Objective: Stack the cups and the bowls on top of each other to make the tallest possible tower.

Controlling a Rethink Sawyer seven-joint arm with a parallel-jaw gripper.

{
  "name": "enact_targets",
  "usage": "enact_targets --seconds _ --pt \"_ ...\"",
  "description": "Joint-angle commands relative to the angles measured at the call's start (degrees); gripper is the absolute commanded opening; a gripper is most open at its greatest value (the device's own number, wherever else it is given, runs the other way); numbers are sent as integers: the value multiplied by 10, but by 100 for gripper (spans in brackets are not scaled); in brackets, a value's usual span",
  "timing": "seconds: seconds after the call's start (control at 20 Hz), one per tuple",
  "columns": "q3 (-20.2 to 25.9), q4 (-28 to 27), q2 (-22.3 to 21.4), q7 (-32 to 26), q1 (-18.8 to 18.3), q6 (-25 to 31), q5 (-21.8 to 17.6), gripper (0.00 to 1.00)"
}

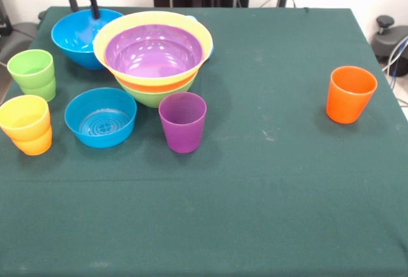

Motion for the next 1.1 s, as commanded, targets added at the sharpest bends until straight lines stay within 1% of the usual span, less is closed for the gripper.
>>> enact_targets --seconds 0.05,0.25,0.9,1.0,1.05,1.1 --pt "32 -21 7 -59 12 14 -12 100" --pt "32 -20 7 -59 11 13 -13 100" --pt "20 -44 36 -40 20 -11 -30 100" --pt "15 -43 37 -34 19 -5 -22 100" --pt "6 -44 35 -19 25 -3 -19 0" --pt "11 -40 36 -19 20 -13 -18 0"
